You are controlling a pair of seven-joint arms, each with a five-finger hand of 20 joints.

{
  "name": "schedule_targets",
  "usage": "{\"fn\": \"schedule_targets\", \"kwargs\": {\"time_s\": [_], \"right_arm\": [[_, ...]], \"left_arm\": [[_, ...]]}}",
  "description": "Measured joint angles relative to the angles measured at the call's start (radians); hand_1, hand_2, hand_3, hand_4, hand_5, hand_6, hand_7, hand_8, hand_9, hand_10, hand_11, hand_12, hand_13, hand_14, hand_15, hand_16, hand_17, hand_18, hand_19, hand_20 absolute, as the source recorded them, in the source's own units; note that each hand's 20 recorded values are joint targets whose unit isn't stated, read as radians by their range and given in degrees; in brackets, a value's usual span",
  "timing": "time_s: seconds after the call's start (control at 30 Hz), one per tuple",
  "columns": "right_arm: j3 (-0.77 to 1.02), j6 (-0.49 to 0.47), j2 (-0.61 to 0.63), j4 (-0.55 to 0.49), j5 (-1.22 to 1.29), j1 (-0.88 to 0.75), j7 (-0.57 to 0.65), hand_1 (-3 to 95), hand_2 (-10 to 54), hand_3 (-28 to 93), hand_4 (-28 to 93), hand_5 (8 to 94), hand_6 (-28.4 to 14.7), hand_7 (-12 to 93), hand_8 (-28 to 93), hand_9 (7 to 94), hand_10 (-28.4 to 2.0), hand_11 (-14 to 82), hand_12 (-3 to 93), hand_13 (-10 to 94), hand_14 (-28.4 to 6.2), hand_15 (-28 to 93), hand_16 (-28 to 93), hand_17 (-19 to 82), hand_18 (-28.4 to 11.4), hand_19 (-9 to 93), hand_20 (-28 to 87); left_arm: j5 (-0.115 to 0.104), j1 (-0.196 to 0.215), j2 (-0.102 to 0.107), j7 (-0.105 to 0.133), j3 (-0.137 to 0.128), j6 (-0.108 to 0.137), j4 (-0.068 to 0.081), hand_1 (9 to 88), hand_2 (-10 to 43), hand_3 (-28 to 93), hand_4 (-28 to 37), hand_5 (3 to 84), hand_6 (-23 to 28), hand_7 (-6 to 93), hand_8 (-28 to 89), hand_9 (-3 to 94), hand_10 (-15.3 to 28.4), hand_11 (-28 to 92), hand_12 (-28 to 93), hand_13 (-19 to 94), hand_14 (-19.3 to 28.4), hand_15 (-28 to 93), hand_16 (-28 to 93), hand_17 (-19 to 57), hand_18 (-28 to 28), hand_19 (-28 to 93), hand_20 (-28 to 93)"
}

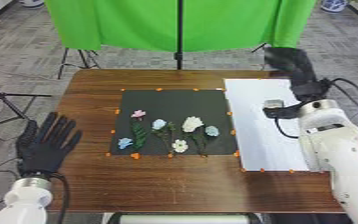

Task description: Arrange flowers

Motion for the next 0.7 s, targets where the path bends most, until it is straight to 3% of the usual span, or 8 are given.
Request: {"fn": "schedule_targets", "kwargs": {"time_s": [0.07, 0.13, 0.3, 0.37, 0.47, 0.57, 0.67, 0.7], "right_arm": [[0.064, -0.045, -0.03, 0.009, 0.072, -0.019, -0.074, 20.1, 7.7, 73, -25, 41.6, -4.0, 12, -9, 37.7, -15.5, 4.0, 14.3, 29, -15.6, 19, 18, 14, -18.4, 41, 17], [0.106, -0.089, -0.048, 0.011, 0.15, -0.035, -0.103, 19.3, 7.9, 72, -25, 41.3, -4.0, 11, -9, 37.8, -14.9, 3.7, 14.1, 29, -15.1, 17, 19, 14, -17.9, 38, 17], [0.13, -0.124, -0.059, 0.011, 0.415, -0.076, -0.105, 17.1, 8.4, 72, -25, 40.6, -4.4, 9, -8, 37.3, -14.3, 3.3, 13.5, 28, -13.5, 12, 19, 13, -17.0, 34, 17], [0.134, -0.138, -0.071, 0.011, 0.52, -0.093, -0.105, 16.6, 8.4, 72, -25, 39.2, -4.7, 8, -8, 36.6, -14.3, 3.0, 13.2, 28, -13.2, 11, 19, 13, -16.8, 33, 17], [0.138, -0.171, -0.098, 0.01, 0.651, -0.11, -0.103, 14.2, 6.9, 73, -25, 31.8, -4.2, 8, -7, 34.0, -15.6, 2.4, 13.0, 28, -13.6, 10, 20, 13, -17.1, 33, 18], [0.138, -0.178, -0.115, -0.002, 0.751, -0.127, -0.102, 12.5, 5.7, 73, -25, 29.5, -3.6, 8, -7, 32.7, -15.5, 2.0, 13.0, 28, -14.2, 9, 21, 13, -17.7, 33, 18], [0.144, -0.167, -0.116, -0.023, 0.806, -0.152, -0.105, 11.9, 5.7, 73, -25, 29.9, -3.7, 8, -7, 32.6, -15.9, 2.0, 13.0, 28, -14.1, 9, 21, 13, -17.9, 32, 18], [0.147, -0.163, -0.118, -0.029, 0.809, -0.161, -0.107, 11.9, 5.7, 73, -25, 30.3, -3.8, 8, -7, 32.6, -15.9, 2.0, 13.0, 28, -14.1, 9, 21, 13, -17.8, 32, 18]], "left_arm": [[0.037, -0.012, 0.013, -0.039, -0.011, -0.04, 0.015, 25.2, 13.6, 72, -28.3, 37.8, 6.2, 10.7, -9, 30.2, 13.7, 16, 9, 20, 11.6, 23, -7, -5.5, 12.8, 33, 13], [0.066, -0.033, 0.029, -0.05, -0.01, -0.05, 0.028, 25.1, 13.6, 71, -28.3, 37.2, 6.2, 9.8, -9, 28.6, 13.5, 15, 8, 17, 10.6, 19, -7, -5.8, 12.3, 32, 12], [0.158, -0.079, 0.066, -0.049, -0.011, -0.047, 0.038, 23.7, 14.9, 70, -28.3, 37.1, 5.9, 10.0, -9, 27.2, 12.7, 14, 7, 16, 8.2, 16, -7, -5.3, 10.9, 29, 11], [0.175, -0.087, 0.078, -0.029, -0.009, -0.035, 0.037, 23.6, 15.1, 70, -28.3, 37.2, 5.6, 10.4, -9, 26.8, 12.2, 14, 7, 15, 7.4, 15, -7, -5.1, 10.4, 28, 11], [0.162, -0.092, 0.089, 0.065, 0.01, -0.002, 0.033, 24.8, 14.8, 72, -28.3, 37.9, 5.6, 12.5, -9, 27.5, 12.6, 16, 7, 16, 8.0, 16, -7, -4.9, 10.2, 28, 11], [0.116, -0.111, 0.092, 0.147, 0.049, 0.042, 0.034, 25.5, 14.8, 73, -28.3, 39.0, 6.0, 14.0, -10, 29.1, 13.4, 17, 8, 18, 9.1, 18, -6, -4.8, 10.8, 29, 12], [0.042, -0.139, 0.091, 0.137, 0.075, 0.049, 0.038, 25.8, 14.7, 73, -28.3, 39.3, 6.1, 14.1, -10, 29.6, 13.3, 17, 8, 18, 9.3, 18, -7, -4.7, 11.1, 30, 12], [0.032, -0.146, 0.09, 0.127, 0.076, 0.046, 0.039, 25.9, 14.7, 73, -28.3, 39.3, 6.0, 14.1, -10, 29.7, 13.3, 17, 7, 18, 9.3, 19, -7, -4.7, 11.1, 30, 12]]}}
